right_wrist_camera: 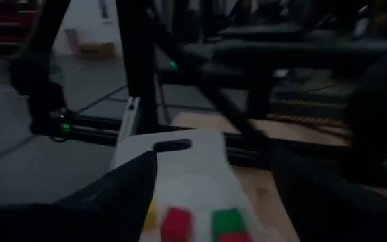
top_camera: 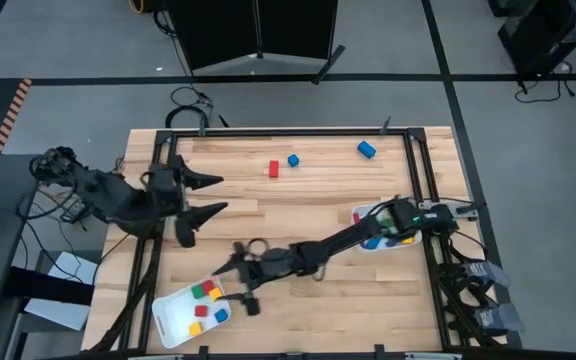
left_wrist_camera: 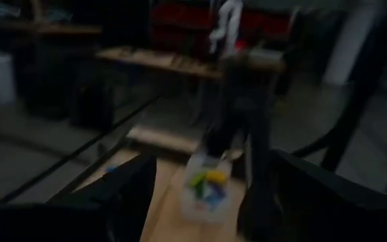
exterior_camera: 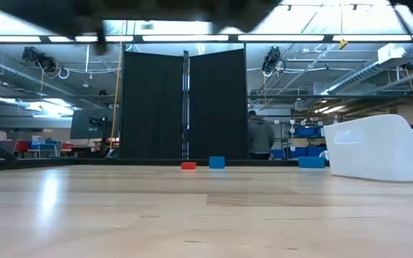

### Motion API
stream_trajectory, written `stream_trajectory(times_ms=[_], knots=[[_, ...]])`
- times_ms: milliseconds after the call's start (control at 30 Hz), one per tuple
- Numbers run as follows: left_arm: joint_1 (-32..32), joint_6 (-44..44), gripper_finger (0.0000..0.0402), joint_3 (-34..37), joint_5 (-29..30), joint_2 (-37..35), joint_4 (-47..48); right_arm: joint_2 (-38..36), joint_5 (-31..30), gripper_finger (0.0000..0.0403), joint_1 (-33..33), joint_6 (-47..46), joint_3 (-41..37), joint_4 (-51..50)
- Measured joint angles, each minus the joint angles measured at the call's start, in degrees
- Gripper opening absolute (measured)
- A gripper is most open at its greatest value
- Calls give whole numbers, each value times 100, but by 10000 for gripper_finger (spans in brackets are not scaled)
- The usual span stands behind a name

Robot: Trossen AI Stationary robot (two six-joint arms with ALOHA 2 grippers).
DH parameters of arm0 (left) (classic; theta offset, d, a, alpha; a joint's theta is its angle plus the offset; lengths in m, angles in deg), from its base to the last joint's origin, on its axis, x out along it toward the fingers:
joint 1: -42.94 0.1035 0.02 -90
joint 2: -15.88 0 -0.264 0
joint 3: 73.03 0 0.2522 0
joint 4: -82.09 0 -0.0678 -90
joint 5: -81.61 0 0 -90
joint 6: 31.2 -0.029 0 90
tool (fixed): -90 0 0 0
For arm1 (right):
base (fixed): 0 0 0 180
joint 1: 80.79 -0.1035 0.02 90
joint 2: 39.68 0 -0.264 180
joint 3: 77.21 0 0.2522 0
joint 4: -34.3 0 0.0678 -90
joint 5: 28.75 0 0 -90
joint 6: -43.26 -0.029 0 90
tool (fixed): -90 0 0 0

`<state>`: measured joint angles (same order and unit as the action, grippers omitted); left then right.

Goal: Sort blocks by size
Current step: Put the red rectangular block into the top white bin

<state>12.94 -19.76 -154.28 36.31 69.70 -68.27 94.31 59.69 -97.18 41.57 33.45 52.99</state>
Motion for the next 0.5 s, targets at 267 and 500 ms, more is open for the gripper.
stream_trajectory(times_ms=[267, 500], knots=[[1382, 1403, 280, 0, -1220, 773, 2010, -3098, -1954, 220, 57, 215, -4500, 1932], [3497, 710, 254, 0, -3342, 1846, 2046, -5368, -3205, 213, -483, 176, -6491, 1933]])
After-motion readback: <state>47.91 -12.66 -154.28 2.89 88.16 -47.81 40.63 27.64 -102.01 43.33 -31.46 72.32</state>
